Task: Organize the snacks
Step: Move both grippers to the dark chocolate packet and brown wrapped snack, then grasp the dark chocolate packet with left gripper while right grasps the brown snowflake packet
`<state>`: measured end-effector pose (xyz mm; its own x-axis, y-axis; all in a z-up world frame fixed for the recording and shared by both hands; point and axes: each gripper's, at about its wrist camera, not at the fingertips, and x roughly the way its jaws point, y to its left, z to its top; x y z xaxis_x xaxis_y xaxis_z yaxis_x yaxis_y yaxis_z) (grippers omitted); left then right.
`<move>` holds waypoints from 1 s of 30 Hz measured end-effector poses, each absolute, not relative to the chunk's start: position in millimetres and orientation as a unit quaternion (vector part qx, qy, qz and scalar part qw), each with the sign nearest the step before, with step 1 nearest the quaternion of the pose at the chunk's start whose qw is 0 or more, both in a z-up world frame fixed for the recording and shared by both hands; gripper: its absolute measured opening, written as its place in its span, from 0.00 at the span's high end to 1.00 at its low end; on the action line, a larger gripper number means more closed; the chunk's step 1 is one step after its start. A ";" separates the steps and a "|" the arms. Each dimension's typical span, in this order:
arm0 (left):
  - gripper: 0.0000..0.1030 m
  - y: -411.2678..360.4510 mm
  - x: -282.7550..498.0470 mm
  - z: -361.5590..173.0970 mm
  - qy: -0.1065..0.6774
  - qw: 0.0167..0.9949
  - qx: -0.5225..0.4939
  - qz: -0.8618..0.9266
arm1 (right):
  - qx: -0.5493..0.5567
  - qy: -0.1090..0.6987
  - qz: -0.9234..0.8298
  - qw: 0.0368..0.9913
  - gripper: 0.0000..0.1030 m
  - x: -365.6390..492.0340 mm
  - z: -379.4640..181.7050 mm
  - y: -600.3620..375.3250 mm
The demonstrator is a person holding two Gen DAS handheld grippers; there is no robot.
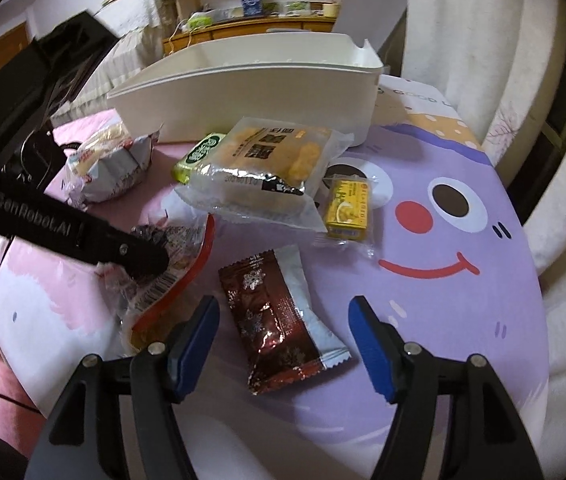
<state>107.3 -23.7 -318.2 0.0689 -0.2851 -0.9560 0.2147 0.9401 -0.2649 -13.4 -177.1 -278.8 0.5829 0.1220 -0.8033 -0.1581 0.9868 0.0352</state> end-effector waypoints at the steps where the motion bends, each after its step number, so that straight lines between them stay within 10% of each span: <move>1: 0.56 -23.5 108.8 -317.5 0.660 0.731 -0.026 -0.170 | -0.022 0.451 0.082 0.888 0.35 -13.1 -279.5 -177.0; 14: 0.62 -28.7 115.6 -317.2 0.668 0.730 -0.034 -0.143 | -0.036 0.477 0.108 0.872 0.63 -5.5 -285.9 -174.3; 30: 0.62 -12.7 97.8 -276.0 0.678 0.725 -0.042 -0.114 | -0.036 0.497 0.145 0.855 0.65 -3.9 -254.7 -182.3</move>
<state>97.8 -12.7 -276.0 0.0555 -0.2225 -0.9734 0.1083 0.9705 -0.2156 -3.9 -182.3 -254.7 0.4641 0.2124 -0.8600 -0.2838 0.9553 0.0829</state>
